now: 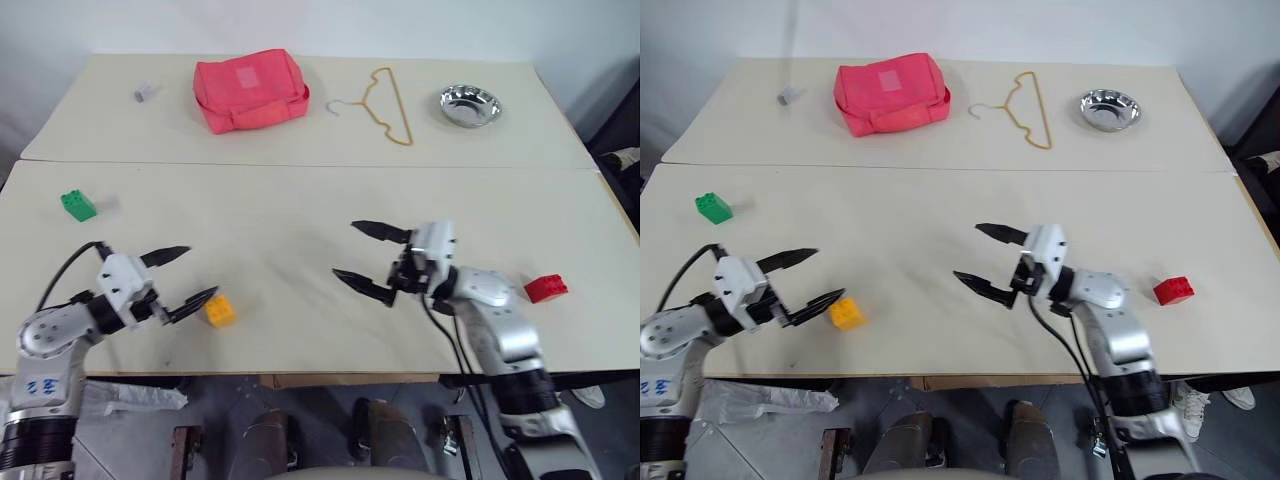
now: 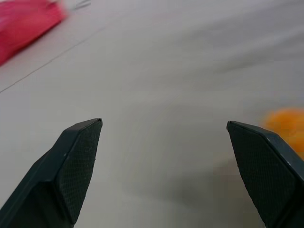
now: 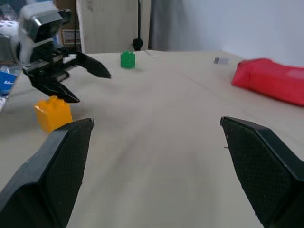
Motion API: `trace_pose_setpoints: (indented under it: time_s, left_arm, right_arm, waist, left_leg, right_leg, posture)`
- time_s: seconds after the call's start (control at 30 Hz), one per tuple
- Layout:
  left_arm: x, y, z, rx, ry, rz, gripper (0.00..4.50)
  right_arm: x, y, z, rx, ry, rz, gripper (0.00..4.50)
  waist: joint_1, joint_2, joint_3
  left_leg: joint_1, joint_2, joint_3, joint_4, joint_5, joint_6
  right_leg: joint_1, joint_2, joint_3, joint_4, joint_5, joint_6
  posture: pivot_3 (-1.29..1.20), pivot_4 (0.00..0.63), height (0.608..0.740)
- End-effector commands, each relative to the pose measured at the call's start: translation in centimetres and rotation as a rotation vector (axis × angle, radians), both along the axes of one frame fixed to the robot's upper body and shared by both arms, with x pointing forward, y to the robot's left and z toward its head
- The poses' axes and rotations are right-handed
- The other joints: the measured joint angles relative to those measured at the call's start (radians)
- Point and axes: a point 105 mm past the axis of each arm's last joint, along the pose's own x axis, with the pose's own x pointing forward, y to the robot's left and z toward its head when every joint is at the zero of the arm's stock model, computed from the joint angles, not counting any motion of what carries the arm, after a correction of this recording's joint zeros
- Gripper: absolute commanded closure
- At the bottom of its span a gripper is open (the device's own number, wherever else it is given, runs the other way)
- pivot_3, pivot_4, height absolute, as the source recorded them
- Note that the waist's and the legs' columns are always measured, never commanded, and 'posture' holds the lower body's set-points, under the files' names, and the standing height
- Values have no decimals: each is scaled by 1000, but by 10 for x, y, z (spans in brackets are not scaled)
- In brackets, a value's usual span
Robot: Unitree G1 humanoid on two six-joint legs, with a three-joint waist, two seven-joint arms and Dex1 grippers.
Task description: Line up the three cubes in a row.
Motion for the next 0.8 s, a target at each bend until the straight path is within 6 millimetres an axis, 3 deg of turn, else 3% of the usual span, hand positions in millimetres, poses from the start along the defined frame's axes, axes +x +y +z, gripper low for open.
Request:
trace_pose_setpoints:
  time_s: [0.03, 0.17, 0.27, 0.4, 0.5, 0.67, 0.73, 0.8]
  left_arm:
    - [-2, -48, 35, -74, -33, -221, 28]
    - [-6, -86, 38, -42, 19, -420, 28]
    - [-10, -115, 37, -39, 91, -571, 28]
    - [-9, -127, 30, -47, 173, -625, 28]
    - [-13, -130, 19, 6, 194, -663, 28]
    - [-7, -137, 22, -27, 160, -627, 28]
    - [-7, -138, 21, -29, 159, -624, 28]
    - [-10, -141, 21, -37, 158, -633, 28]
  right_arm:
    - [-17, -41, 35, -33, -66, -105, 0]
    - [-31, -90, 54, -95, -57, -283, 0]
    - [-51, -147, 60, -145, -28, -502, 0]
    - [-85, -214, 55, -115, 65, -753, 0]
    - [-107, -250, 42, -148, 113, -905, 0]
    - [-142, -283, 13, -213, 256, -1005, 0]
    - [-143, -287, 10, -219, 290, -1011, 0]
    - [-134, -279, 13, -222, 366, -956, 0]
  waist:
    - [12, 0, 0]
    - [14, 0, 0]
    - [22, 0, 0]
    - [36, 0, 0]
    - [34, 0, 0]
    - [35, 0, 0]
    - [32, 0, -1]
    - [28, 1, -1]
  left_leg:
    - [-1, 0, -1, 1, 0, 0]
    - [1, 0, 1, 0, 0, 0]
    - [1, 0, 3, -1, 0, 0]
    - [1, 0, 4, -1, 0, 0]
    - [2, 0, 5, -1, 0, 1]
    - [2, 0, 5, -1, 0, 1]
    - [3, 0, 5, -1, 0, 1]
    - [4, 1, 5, -1, 0, 1]
  right_leg:
    - [0, 0, 0, 0, 0, 0]
    - [1, 1, 0, 0, 0, 0]
    - [1, 3, 0, -1, 0, 0]
    - [1, 3, 2, -2, 1, 1]
    - [1, 4, 3, -2, 1, 1]
    - [1, 4, 4, -3, 1, 2]
    - [2, 4, 5, -3, 1, 2]
    - [2, 4, 5, -3, 1, 2]
  posture:
    - [0, 150, 740]
    - [0, 150, 740]
    - [0, 150, 740]
    - [0, 150, 740]
    - [0, 150, 740]
    - [0, 150, 740]
    - [0, 150, 740]
    - [0, 150, 740]
